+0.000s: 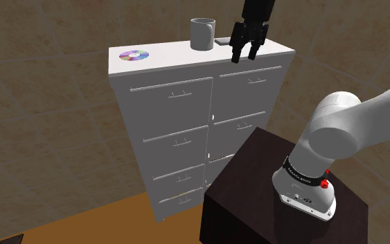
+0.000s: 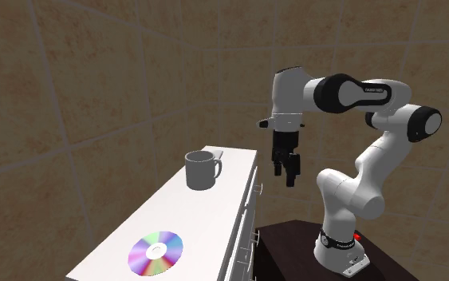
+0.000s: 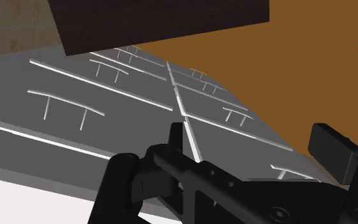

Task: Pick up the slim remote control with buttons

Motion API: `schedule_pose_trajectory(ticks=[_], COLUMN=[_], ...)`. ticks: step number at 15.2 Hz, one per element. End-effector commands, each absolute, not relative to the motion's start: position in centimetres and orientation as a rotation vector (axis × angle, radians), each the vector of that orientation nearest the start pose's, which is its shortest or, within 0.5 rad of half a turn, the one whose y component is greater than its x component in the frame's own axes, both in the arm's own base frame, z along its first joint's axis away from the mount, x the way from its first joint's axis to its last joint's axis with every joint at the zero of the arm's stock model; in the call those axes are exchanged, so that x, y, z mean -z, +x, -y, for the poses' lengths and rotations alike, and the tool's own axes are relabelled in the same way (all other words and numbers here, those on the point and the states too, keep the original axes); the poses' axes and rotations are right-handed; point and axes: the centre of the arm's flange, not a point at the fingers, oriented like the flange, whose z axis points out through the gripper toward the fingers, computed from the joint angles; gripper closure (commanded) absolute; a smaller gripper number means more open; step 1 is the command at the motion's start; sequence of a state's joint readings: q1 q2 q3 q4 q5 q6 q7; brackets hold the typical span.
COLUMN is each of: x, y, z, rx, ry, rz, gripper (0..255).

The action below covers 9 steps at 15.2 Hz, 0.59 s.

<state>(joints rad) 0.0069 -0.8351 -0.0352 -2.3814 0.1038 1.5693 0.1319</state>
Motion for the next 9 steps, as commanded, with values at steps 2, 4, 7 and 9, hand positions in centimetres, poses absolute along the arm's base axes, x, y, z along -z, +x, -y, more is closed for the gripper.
schedule_pose_trajectory(ticks=[2, 4, 7, 9], x=[-59.4, -59.3, -59.3, -59.3], y=[29.3, 29.5, 30.1, 30.8], z=[1.3, 3.9, 7.6, 10.1], rx=[0.023, 0.021, 0.02, 0.018], ry=[-3.01, -3.022, -3.03, -3.028], rz=[-0.157, -0.027, 0.169, 0.3], gripper=[0, 0, 0, 0])
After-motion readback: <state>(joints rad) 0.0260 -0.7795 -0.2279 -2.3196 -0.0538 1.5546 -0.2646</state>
